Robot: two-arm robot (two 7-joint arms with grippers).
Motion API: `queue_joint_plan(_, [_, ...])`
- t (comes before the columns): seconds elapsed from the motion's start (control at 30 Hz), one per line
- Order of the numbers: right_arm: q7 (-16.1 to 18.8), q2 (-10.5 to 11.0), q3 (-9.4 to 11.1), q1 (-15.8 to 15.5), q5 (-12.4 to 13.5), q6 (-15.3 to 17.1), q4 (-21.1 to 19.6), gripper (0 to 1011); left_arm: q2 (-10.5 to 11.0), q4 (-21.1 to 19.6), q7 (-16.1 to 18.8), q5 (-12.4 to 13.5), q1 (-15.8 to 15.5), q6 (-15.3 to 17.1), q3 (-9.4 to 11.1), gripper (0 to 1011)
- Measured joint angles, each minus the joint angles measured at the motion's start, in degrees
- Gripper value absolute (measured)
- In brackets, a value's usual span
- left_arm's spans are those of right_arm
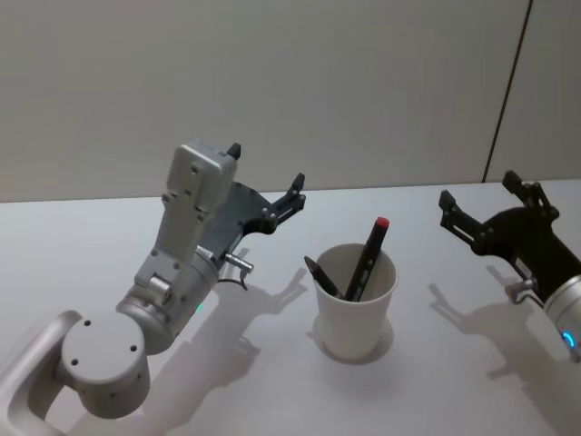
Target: Place the pen into the pen holder.
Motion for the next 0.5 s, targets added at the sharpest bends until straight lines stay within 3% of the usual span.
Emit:
queue_joint_plan(0.17, [-0.19, -0.83, 0.52, -0.68, -1.4, -0.23, 0.58, 1002, -0.1, 0.61, 0.15, 0.12, -0.52, 0.59, 0.47, 1001])
queue_joint_plan(0.5, [-0.21, -0.93, 0.6, -0.75, -1.59, -0.26, 0.65, 1001, -0.1, 0.67, 0.17, 0.12, -0.6, 0.66, 0.51, 1001])
